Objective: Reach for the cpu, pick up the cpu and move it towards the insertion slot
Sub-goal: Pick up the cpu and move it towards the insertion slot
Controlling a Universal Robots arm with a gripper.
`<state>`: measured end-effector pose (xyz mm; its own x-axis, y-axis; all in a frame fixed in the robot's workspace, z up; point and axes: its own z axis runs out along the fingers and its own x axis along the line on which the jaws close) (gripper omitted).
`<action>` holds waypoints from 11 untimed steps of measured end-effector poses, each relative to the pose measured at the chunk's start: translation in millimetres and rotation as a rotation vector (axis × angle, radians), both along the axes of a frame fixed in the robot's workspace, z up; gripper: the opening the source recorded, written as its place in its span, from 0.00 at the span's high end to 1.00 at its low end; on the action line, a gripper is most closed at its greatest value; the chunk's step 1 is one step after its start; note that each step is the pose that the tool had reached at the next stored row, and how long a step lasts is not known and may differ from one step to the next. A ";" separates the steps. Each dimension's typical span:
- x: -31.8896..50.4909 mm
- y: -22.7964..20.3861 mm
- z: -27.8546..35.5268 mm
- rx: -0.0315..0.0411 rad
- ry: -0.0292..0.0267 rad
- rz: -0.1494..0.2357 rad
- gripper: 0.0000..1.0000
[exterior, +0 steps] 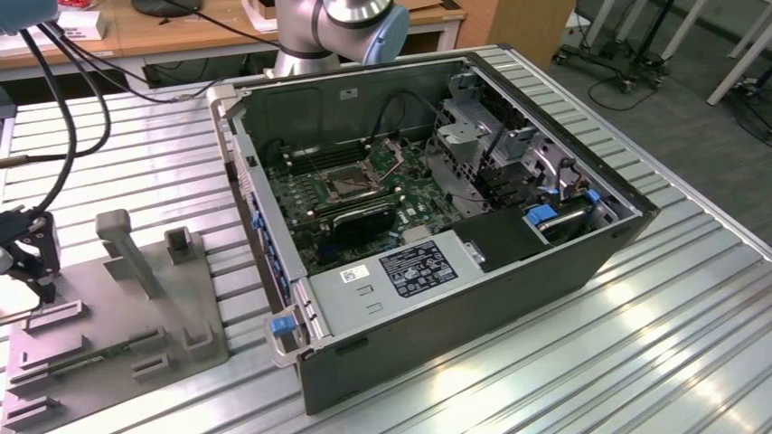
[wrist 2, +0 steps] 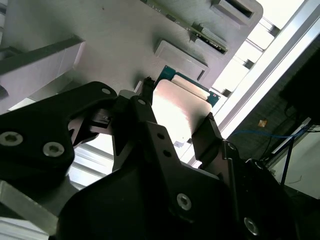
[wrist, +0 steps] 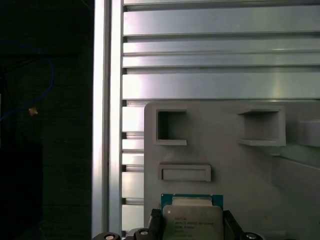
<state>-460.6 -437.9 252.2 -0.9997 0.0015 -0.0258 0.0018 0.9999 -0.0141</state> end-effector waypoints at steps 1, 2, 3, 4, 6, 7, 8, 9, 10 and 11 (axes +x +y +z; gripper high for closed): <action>0.0 0.0 0.9 0.0001 -0.0002 0.000 0.45; 0.1 0.0 1.8 0.0002 -0.0003 0.000 0.45; 0.1 -0.1 2.5 0.0002 -0.0004 0.000 0.45; 0.1 -0.1 3.3 0.0002 -0.0005 0.000 0.45; 0.1 -0.1 4.9 0.0002 -0.0005 0.000 0.45; 0.0 -0.1 5.6 0.0003 -0.0007 0.000 0.45; 0.0 -0.1 6.3 0.0003 -0.0008 0.000 0.45; 0.0 -0.1 7.0 0.0003 -0.0009 0.000 0.45; -0.1 -0.1 7.7 0.0003 -0.0011 0.000 0.45; -0.2 -0.1 8.4 0.0003 -0.0014 0.000 0.45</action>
